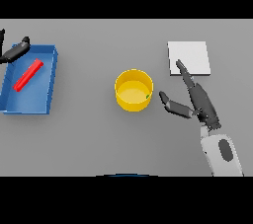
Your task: Pick up the red beaker and tilt it to pour out 1 green nut into yellow bowl. Pick up the yellow bowl and place it on the metallic measuring scale.
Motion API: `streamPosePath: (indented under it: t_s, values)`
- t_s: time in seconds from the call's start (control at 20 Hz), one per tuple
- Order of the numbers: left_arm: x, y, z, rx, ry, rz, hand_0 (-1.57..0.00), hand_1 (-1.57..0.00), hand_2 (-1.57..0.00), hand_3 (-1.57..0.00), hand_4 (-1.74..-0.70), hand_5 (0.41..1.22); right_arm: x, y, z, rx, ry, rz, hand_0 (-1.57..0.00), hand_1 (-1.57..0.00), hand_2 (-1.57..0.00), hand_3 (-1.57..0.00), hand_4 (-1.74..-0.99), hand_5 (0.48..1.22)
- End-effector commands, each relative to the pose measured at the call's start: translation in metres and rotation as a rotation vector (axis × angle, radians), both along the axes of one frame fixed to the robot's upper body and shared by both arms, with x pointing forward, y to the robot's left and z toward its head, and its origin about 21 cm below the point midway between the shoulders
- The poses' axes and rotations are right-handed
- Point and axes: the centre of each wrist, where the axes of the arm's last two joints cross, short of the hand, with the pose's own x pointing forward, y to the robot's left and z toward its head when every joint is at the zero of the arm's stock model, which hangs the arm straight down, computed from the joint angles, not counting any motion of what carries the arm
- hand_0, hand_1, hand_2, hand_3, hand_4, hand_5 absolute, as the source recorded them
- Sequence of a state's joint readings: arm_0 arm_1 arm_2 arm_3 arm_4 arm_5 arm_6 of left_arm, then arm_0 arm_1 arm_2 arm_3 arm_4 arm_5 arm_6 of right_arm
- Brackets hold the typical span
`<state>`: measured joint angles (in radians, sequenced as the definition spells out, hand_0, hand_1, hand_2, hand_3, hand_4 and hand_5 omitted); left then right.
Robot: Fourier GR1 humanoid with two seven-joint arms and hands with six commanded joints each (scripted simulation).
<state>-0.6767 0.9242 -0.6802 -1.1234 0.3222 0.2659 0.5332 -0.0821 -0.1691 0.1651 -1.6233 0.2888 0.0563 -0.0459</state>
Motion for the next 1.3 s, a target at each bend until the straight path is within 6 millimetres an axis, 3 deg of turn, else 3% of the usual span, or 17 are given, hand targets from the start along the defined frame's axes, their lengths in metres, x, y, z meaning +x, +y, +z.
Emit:
streamPosePath:
  t_s: [0.0,0.2,0.4,0.7,1.0,1.25]
  values:
    - [0.001,-0.003,0.003,-0.003,-0.009,-0.01,-0.01,-0.01,-0.01,-0.01,-0.72,0.693,0.007,-0.002,0.007,-0.035,-0.013,0.067,-0.01,0.0,0.0,0.0,-1.174,0.68]
    - [0.002,-0.001,0.002,-0.001,-0.018,0.001,0.0,0.0,0.0,0.0,-0.74,0.709,0.027,0.01,0.022,-0.296,-0.034,0.227,0.0,0.0,0.0,0.0,-1.26,0.656]
    - [-0.001,-0.002,0.0,-0.021,-0.012,-0.01,0.0,0.0,0.0,0.0,-0.75,0.711,0.041,0.032,0.034,-0.554,-0.086,0.356,0.0,0.0,0.0,0.0,-1.23,0.62]
    - [0.0,-0.001,-0.005,-0.039,-0.027,-0.017,0.0,0.0,0.0,0.0,-0.76,0.717,0.06,0.055,0.052,-0.773,-0.119,0.547,0.0,0.0,0.0,0.0,-1.226,0.632]
    - [0.0,0.009,-0.005,-0.068,-0.049,-0.019,0.0,0.0,0.0,0.0,-0.78,0.722,0.067,0.067,0.039,-0.889,-0.095,0.663,0.0,0.0,0.0,0.0,-1.217,0.651]
    - [0.001,0.003,-0.003,-0.072,-0.049,-0.02,0.0,0.0,0.0,0.0,-0.8,0.727,0.073,0.075,0.031,-0.941,-0.076,0.717,0.0,0.0,0.0,0.0,-1.242,0.664]
